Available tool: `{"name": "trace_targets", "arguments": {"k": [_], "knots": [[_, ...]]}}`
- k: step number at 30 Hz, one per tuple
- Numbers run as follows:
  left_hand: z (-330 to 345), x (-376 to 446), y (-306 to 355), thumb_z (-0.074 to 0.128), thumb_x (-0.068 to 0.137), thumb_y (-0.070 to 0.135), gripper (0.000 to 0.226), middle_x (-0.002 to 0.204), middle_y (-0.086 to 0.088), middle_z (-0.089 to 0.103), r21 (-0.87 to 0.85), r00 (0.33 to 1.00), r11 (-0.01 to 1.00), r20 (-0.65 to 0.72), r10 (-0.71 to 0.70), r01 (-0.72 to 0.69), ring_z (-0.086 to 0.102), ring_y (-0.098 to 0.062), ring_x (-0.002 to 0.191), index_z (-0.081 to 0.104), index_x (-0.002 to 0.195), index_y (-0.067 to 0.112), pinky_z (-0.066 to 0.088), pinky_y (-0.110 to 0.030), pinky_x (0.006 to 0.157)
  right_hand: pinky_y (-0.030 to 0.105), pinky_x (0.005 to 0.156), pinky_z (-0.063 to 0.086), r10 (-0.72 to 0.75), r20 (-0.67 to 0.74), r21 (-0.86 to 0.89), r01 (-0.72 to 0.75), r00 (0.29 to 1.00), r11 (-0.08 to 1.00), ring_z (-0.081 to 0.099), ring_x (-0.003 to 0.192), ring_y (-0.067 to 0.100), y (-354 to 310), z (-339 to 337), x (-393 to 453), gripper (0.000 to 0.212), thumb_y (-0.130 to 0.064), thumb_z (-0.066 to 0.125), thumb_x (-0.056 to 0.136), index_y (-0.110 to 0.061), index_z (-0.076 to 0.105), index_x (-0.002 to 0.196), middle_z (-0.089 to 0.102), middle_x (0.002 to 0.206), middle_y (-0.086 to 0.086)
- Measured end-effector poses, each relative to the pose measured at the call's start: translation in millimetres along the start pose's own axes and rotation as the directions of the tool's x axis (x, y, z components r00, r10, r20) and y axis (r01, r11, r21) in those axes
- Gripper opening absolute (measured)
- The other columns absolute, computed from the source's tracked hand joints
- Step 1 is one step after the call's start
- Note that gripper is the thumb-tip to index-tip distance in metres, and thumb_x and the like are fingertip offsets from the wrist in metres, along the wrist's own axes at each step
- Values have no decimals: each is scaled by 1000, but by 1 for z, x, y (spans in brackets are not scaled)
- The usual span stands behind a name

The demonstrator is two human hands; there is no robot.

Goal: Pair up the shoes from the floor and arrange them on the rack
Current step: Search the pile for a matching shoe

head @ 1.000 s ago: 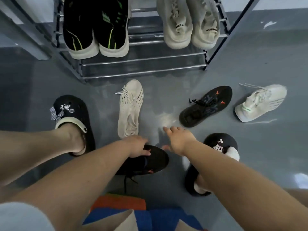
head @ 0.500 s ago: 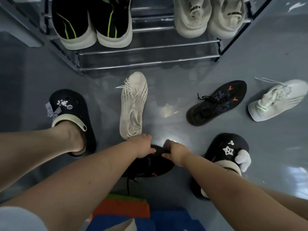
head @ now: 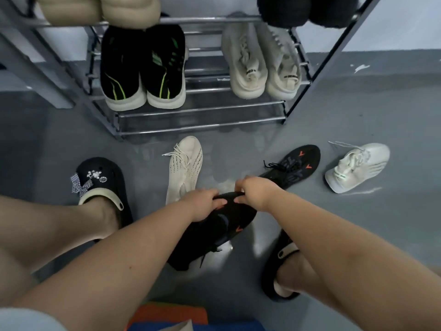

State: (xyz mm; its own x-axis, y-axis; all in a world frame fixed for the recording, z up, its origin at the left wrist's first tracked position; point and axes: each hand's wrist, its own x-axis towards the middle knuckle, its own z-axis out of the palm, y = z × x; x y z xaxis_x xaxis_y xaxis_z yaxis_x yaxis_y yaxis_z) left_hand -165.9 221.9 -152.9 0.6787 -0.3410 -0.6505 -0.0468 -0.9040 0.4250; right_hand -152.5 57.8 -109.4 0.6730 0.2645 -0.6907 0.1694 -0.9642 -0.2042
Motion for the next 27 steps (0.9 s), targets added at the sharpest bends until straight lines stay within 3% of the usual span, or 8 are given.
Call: {"name": "trace_targets", "arguments": {"k": [5,7,9,12,16,19,23,27], "knots": [[-21,-6,26,45,94,46,26,99,-15,60,-249,970,966,-241,14,-75,58,-34,96,50,84,22,42,-35,79,36,92,41,64,-263,41,-55,963,998,52,115,32,7,-47,-38,43,-43,53,92,-13,54,124,52,124,13],[-29,-10,34,46,94,43,31,99,-12,64,-361,945,926,-326,-15,-110,60,-30,95,57,93,15,47,-37,85,38,93,41,121,-340,123,-83,933,989,52,115,32,13,-56,-48,48,-46,52,92,-13,51,127,52,125,13],[-37,-12,39,46,95,39,32,96,-10,67,-476,919,868,-390,-60,-145,61,-28,93,60,95,10,47,-36,87,38,93,42,203,-365,251,-114,908,961,52,115,30,20,-59,-53,53,-48,52,91,-13,46,131,53,126,12],[-50,-18,46,44,97,35,28,91,-4,61,-595,889,784,-439,-132,-177,55,-20,89,59,95,11,37,-26,77,37,96,43,327,-306,512,-136,894,848,55,116,28,29,-57,-56,63,-55,54,88,-14,42,136,58,126,10],[-65,-17,53,40,98,39,38,99,-2,60,-678,861,706,-468,-198,-206,56,-20,95,60,110,9,38,-27,83,34,100,39,362,-211,761,-80,908,643,53,119,26,25,-50,-57,69,-59,54,86,-12,45,136,58,128,10],[-72,-11,61,39,98,44,41,104,-3,61,-786,866,573,-435,-247,-232,59,-24,102,58,116,13,47,-36,93,35,98,42,331,-239,805,-4,913,593,55,115,28,16,-47,-57,62,-50,51,91,-6,45,135,59,125,11],[-75,-2,74,40,96,48,41,104,-5,65,-873,900,419,-369,-233,-249,62,-21,92,58,115,17,48,-31,82,36,97,44,408,-313,848,59,857,527,55,114,30,22,-50,-58,50,-40,50,96,-3,49,129,60,120,13],[-67,10,78,43,90,59,45,104,-4,70,-925,951,330,-254,-177,-185,66,-21,98,60,110,22,50,-38,95,34,97,41,470,-304,869,39,828,494,53,118,31,36,-45,-56,49,-40,49,96,-5,51,129,59,125,13]]}}
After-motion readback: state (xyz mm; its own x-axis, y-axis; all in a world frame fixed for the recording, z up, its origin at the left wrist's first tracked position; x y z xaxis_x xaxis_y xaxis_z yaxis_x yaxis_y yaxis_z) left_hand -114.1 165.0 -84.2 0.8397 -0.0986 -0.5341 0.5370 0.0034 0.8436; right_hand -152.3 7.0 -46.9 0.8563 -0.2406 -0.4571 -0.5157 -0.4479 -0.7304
